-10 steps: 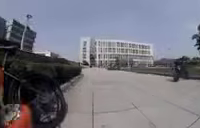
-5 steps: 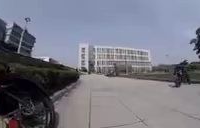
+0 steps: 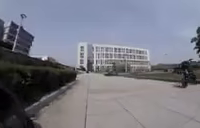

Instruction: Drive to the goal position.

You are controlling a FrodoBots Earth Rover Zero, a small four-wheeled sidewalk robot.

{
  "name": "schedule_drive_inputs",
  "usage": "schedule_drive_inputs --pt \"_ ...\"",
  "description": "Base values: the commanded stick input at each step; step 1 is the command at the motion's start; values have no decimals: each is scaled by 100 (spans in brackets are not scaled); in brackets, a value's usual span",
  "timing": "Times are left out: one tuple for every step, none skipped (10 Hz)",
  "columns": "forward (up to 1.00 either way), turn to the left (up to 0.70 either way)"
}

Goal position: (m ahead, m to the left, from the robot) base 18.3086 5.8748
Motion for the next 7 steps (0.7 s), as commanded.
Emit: schedule_drive_inputs --pt "85 0" --pt "85 0" --pt "85 0" --pt "85 0" --pt "85 0" --pt "85 0" --pt "85 0"
